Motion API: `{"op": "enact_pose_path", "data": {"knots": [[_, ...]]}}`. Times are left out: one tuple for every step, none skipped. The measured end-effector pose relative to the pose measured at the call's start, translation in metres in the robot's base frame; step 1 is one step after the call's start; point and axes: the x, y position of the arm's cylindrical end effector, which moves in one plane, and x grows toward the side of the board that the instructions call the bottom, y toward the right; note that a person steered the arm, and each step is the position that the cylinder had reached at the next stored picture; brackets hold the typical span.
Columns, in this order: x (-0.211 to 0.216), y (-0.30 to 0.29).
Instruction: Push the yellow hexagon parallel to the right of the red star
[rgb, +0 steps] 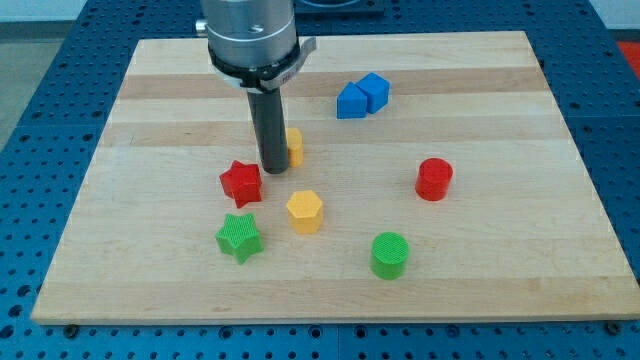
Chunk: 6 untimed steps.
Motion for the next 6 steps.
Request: {"op": "enact_pose_path", "data": {"knots": [[0.015, -0.001], [0.067, -0.016], [0.093, -0.019], [0.113, -0.019], [0.112, 0.004], [0.1, 0.033]]}}
